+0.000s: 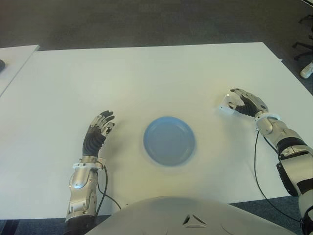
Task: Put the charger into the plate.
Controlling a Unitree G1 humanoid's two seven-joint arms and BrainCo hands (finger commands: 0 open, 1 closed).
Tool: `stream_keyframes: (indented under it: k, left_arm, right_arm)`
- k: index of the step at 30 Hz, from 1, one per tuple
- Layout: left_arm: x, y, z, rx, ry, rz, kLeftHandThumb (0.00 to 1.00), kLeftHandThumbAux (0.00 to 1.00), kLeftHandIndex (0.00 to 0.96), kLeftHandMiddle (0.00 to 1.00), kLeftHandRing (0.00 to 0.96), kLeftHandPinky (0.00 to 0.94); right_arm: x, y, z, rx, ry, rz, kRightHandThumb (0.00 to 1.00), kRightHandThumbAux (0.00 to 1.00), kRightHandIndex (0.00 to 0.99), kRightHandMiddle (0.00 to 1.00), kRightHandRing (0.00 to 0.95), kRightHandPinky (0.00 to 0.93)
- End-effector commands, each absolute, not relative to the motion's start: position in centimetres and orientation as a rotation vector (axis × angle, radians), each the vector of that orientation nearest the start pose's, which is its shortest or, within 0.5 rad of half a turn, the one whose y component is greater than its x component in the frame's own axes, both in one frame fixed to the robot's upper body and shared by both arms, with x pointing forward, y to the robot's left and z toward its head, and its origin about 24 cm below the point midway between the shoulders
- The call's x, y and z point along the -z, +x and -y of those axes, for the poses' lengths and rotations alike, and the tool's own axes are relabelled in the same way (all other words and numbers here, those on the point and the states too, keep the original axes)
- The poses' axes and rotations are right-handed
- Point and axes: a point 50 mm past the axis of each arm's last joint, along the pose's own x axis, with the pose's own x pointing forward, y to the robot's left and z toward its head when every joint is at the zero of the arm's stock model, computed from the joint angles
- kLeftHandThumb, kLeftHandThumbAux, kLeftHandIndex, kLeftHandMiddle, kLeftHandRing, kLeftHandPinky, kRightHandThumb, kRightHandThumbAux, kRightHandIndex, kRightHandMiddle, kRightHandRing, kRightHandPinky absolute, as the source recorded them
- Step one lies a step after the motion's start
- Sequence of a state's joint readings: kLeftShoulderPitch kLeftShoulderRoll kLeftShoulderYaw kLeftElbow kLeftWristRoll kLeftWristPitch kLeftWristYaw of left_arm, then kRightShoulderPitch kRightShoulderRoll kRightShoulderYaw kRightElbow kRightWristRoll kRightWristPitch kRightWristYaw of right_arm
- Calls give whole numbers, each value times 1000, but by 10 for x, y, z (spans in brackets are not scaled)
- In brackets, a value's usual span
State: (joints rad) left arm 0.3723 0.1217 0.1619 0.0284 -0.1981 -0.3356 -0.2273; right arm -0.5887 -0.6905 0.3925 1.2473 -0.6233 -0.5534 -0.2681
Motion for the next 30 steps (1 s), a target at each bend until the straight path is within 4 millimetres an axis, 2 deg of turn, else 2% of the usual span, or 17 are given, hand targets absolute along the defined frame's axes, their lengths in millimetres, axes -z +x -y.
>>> stream_keyframes:
  k: [1, 21, 30]
  left_arm:
    - [-3, 162, -224, -40, -18, -11, 400, 625, 187, 193, 197, 234]
    - [-1, 164, -227, -17, -57, -17, 437, 670, 194, 192, 188, 215]
    - [-1, 166, -227, -22, -56, -16, 451, 679, 197, 197, 196, 241]
  right_arm:
    - [-6, 292, 301, -281, -1355, -211, 353, 437, 3, 69, 128, 203]
    - [-3, 291, 296, -301, -1354, -208, 324, 430, 0, 58, 117, 198]
    - [-5, 293, 296, -290, -1356, -194, 321, 433, 0, 66, 125, 204]
